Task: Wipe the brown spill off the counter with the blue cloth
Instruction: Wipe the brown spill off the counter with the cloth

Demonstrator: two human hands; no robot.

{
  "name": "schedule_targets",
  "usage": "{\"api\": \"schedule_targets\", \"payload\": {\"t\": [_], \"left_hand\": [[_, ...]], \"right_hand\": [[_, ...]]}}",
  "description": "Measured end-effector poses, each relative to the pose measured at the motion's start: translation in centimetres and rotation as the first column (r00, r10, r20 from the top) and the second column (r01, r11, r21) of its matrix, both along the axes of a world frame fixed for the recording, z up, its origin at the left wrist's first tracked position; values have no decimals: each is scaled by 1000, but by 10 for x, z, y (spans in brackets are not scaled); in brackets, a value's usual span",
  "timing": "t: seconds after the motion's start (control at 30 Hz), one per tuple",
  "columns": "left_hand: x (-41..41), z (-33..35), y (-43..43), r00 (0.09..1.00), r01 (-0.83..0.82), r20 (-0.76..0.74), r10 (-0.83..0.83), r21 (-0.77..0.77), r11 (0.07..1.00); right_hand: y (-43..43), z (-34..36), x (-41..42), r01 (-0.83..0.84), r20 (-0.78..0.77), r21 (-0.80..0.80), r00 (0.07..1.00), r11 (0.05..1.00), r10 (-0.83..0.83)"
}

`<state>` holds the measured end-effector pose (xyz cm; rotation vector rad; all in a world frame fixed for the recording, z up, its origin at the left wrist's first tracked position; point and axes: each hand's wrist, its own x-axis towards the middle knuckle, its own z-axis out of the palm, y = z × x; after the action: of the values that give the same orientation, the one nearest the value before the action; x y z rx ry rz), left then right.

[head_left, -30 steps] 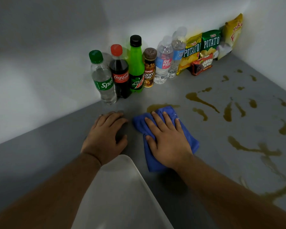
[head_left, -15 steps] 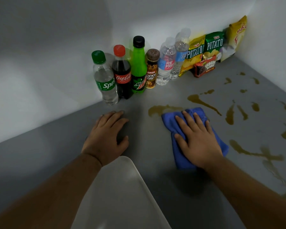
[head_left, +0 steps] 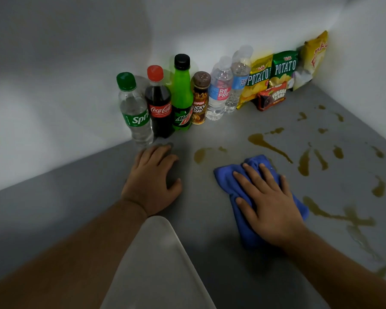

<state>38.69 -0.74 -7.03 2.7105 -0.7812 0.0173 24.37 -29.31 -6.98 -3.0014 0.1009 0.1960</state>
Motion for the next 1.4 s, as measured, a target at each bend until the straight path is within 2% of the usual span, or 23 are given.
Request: {"api": "schedule_targets", "payload": {"t": [0.13, 0.27, 0.33, 0.53, 0.67, 0.83, 0.97, 1.1, 1.3, 1.4], "left_hand": [[-1, -5, 0, 1000, -22, -6, 22, 2, 1000], [-1, -3, -1, 1000, -27, 3, 27, -3, 1000], [-2, -2, -1, 1000, -29, -2, 29, -2, 1000], [-2, -3, -1, 999, -39, 8, 40, -57, 998], [-2, -4, -1, 999, -42, 12, 42, -60, 997], [-1, -5, -1, 999, -37, 20, 38, -35, 999], [-1, -4, -1, 999, -41, 7, 42, -31, 999], [-2, -2, -1, 999, -44, 9, 44, -46, 998], [-4, 1, -3, 998, -64, 16, 64, -9, 998], [-4, 1, -2, 998, -58, 12, 58, -7, 998]], "right_hand": [[-15, -2, 31, 133, 8, -41, 991, 990, -133], [8, -5, 70, 214, -11, -28, 977, 976, -214], [22, -6, 73, 198, 1, -16, 980, 980, -198], [5, -3, 33, -14, 34, 32, 999, 999, 12], [-15, -3, 48, 76, 39, 32, 996, 997, -77], [7, -1, 105, 197, -12, -22, 980, 980, -197], [30, -2, 99, 57, 13, -15, 998, 998, -57], [7, 0, 72, -87, 17, 57, 996, 995, 87], [4, -2, 109, 123, 10, 0, 992, 992, -123], [34, -1, 128, 146, -31, -13, 989, 989, -146]]}}
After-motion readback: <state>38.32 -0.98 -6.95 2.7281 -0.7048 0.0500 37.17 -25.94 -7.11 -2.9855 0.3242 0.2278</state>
